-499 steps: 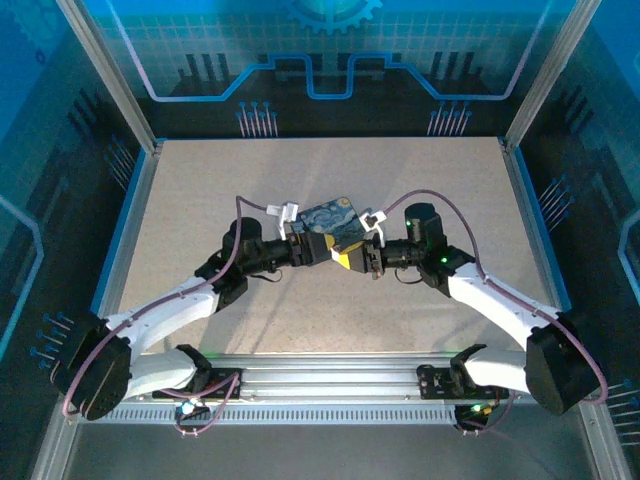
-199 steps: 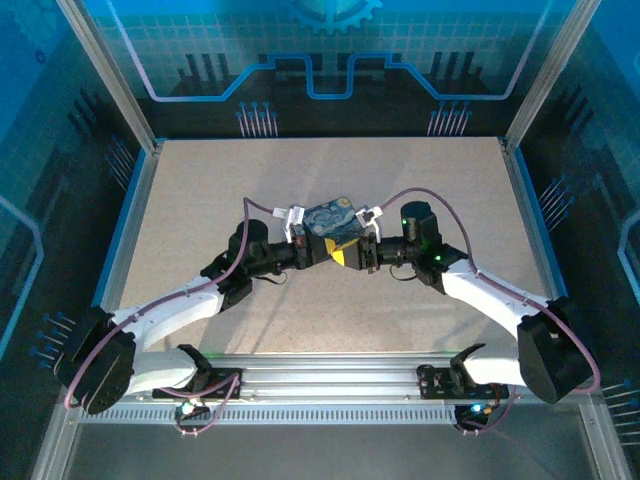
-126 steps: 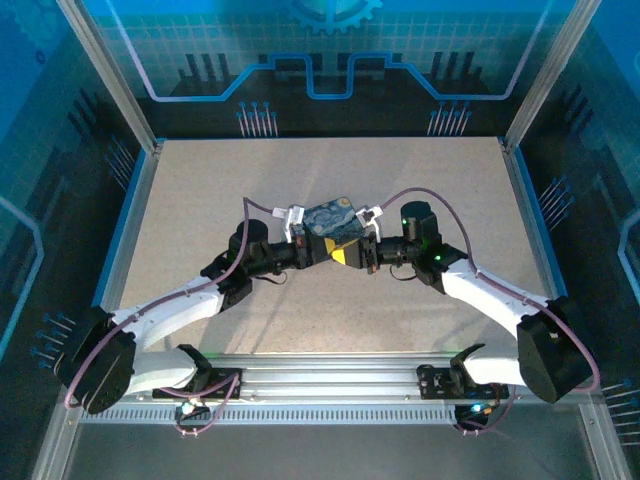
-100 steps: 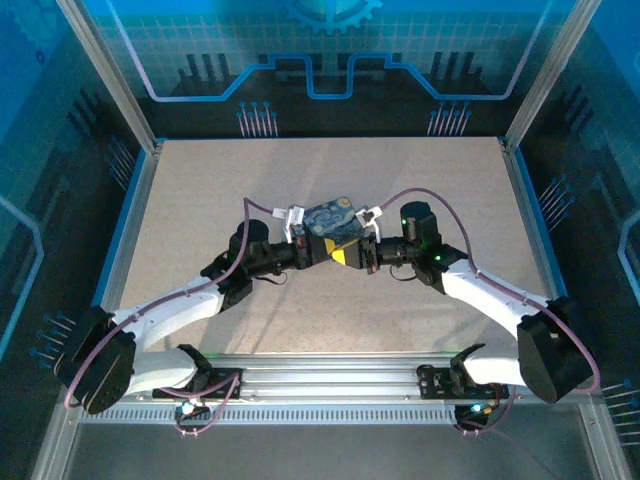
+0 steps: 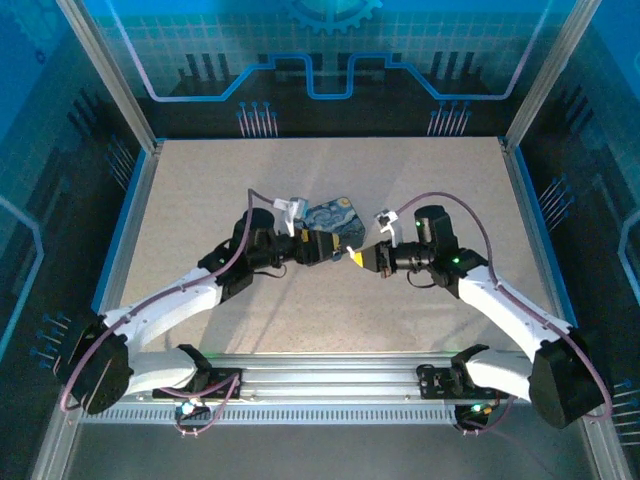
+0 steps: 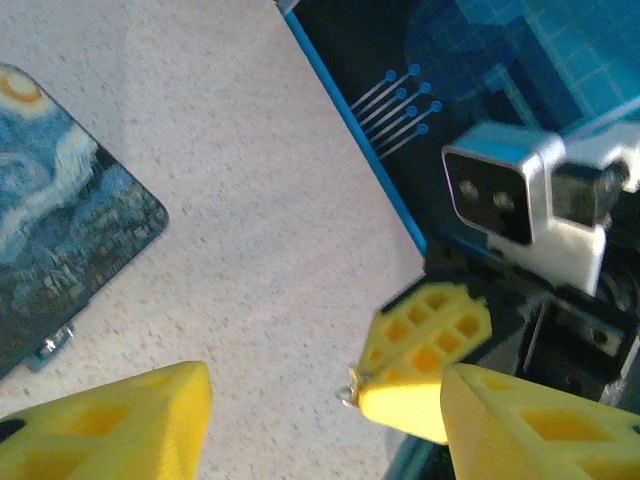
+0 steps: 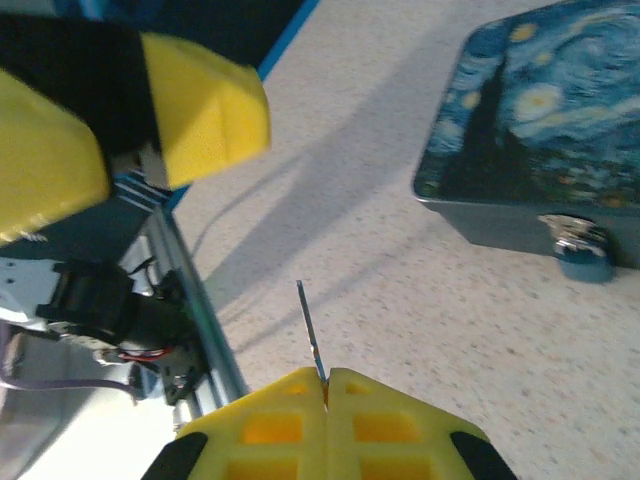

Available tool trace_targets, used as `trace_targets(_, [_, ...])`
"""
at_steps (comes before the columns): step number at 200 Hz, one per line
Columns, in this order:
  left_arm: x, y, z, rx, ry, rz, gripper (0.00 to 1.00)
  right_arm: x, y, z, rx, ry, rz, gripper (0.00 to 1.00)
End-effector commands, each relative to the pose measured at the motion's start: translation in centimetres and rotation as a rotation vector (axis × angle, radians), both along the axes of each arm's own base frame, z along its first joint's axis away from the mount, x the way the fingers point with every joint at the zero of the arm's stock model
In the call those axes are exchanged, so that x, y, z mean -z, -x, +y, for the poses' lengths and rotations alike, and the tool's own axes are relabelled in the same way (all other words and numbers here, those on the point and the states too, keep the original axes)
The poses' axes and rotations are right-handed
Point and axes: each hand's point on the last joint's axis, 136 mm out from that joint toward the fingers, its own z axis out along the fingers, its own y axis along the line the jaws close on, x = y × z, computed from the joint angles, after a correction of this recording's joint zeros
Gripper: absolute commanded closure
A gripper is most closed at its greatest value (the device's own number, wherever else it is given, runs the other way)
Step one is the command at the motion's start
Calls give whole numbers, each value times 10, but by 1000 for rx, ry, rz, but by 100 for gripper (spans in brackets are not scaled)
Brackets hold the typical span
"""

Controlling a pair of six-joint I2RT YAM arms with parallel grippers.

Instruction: Unlock a padlock with a key

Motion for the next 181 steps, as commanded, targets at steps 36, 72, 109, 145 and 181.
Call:
trace_targets(36, [40, -47, -20, -9, -364, 21, 29, 33, 2, -56, 228, 184, 101, 99])
trace_targets(72, [58, -70, -41, 8, -497, 22, 23, 33, 11, -86, 320, 184, 121, 99])
trace_targets(109, [77, -86, -64, 46, -583, 12, 13, 41, 24, -99, 354, 180, 152, 99])
trace_targets(145, [91, -94, -80, 79, -632, 17, 1, 48, 31, -108, 384, 188, 160, 99])
trace_targets(181, [104, -99, -90, 114, -660, 46, 2, 52, 35, -112, 393, 193, 176, 99])
